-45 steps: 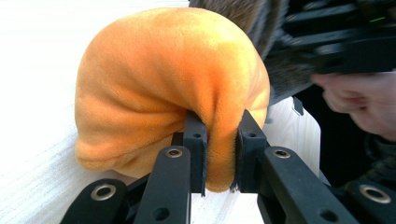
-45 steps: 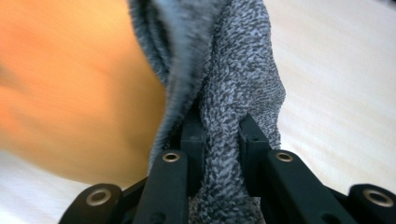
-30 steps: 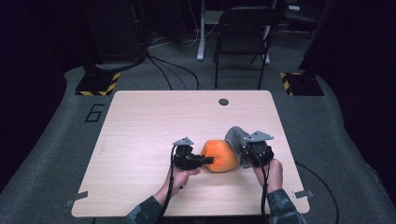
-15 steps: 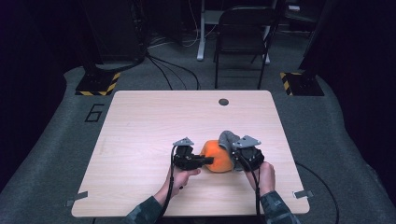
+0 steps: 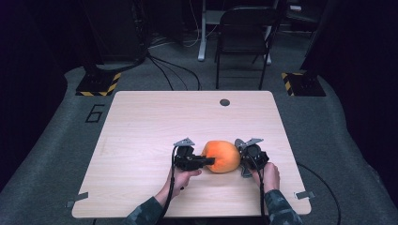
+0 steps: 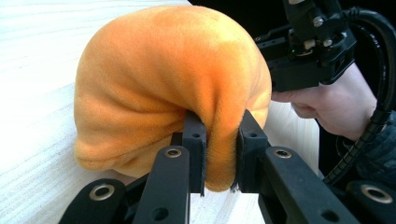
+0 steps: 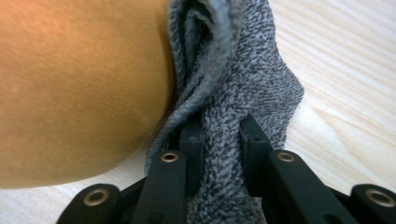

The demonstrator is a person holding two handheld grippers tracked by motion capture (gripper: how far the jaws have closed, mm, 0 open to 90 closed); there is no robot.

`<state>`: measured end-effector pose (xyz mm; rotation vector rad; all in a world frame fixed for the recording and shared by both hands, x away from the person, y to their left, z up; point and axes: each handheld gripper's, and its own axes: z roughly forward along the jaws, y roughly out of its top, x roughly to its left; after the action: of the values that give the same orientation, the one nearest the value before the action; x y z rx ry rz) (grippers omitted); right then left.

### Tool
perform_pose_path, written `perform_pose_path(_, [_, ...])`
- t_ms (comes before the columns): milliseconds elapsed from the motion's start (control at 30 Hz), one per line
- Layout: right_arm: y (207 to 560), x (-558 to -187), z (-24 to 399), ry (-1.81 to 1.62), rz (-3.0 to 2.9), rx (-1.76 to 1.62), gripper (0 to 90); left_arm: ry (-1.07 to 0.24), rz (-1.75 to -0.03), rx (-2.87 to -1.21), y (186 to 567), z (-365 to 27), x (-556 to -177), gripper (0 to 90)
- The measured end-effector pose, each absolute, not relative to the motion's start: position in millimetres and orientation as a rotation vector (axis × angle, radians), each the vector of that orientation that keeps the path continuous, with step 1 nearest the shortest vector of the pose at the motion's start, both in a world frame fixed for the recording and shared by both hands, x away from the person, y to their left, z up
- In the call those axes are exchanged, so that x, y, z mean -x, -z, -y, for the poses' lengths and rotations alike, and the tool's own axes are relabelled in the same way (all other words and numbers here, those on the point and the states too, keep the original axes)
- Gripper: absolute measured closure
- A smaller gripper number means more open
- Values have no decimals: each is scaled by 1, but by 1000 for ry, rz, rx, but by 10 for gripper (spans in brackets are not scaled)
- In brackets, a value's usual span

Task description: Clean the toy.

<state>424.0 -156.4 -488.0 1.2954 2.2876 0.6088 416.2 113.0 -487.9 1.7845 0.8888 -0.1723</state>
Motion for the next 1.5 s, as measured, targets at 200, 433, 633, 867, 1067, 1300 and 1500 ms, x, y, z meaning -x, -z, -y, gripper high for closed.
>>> perform_pose_path(200, [449, -410, 163, -705, -2186, -1290, 758, 167, -885, -1787, 488, -114, -417, 776])
perform_pose_path(433, [404, -378, 130, -849, -2159, -1084, 761, 168, -886, -1783, 488, -113, -416, 774])
perform_pose_path(633, [429, -387, 115, -774, -2219, -1075, 772, 161, -887, -1793, 490, -113, -417, 753])
perform_pose_path(867, [431, -390, 117, -773, -2230, -1075, 775, 102, -845, -1813, 486, -113, -416, 575])
perform_pose_path(1067, [431, -394, 121, -777, -2234, -1089, 777, -23, -784, -1861, 478, -113, -410, 386])
perform_pose_path(1300, [431, -394, 120, -778, -2231, -1094, 777, -199, -667, -1937, 468, -113, -400, 261])
perform_pose_path(1500, [430, -396, 121, -775, -2233, -1098, 777, -370, -579, -2074, 483, -107, -396, 182])
